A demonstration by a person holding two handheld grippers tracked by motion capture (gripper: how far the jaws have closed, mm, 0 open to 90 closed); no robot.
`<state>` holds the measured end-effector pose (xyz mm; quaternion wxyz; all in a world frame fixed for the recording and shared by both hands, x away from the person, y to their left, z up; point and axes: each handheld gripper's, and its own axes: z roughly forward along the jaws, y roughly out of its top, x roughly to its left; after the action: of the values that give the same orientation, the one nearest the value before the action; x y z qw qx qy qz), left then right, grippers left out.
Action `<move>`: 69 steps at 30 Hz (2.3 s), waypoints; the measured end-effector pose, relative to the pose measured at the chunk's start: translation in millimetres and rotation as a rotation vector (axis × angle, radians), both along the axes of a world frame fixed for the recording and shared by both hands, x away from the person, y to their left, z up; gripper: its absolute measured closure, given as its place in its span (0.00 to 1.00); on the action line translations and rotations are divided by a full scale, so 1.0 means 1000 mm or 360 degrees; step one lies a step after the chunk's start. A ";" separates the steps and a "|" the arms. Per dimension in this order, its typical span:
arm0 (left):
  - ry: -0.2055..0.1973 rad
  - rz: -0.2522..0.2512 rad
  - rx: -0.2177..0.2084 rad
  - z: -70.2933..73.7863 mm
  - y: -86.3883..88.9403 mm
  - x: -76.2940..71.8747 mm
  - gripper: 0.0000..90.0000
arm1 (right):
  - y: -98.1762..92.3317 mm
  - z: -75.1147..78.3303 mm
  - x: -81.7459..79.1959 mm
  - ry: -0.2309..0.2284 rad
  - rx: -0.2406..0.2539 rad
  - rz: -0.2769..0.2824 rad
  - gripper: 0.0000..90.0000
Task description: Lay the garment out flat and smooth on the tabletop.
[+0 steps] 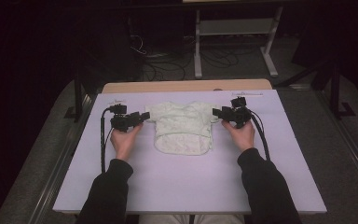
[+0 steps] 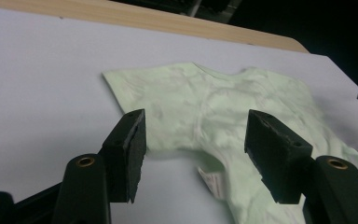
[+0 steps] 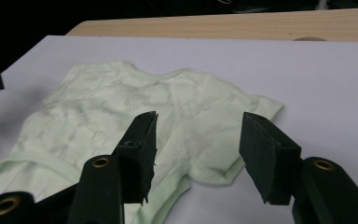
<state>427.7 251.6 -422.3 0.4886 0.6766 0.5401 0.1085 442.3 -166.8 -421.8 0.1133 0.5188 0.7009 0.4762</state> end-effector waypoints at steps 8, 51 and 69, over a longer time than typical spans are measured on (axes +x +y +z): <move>0.0004 -0.0070 0.0018 0.003 -0.001 -0.025 0.39 | 0.002 0.009 -0.026 0.0006 -0.0052 0.0098 0.45; 0.0212 0.0019 0.0248 -0.031 -0.050 -0.058 0.97 | 0.046 -0.032 -0.076 0.0126 -0.0316 0.0113 0.97; 0.0251 -0.0031 0.0244 -0.026 -0.041 -0.077 0.86 | 0.040 -0.023 -0.083 0.0219 -0.0245 0.0194 0.98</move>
<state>350.5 210.8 -448.3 0.3924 0.7236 0.5605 0.0912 358.8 -126.6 -444.5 0.0752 0.4965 0.7717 0.3904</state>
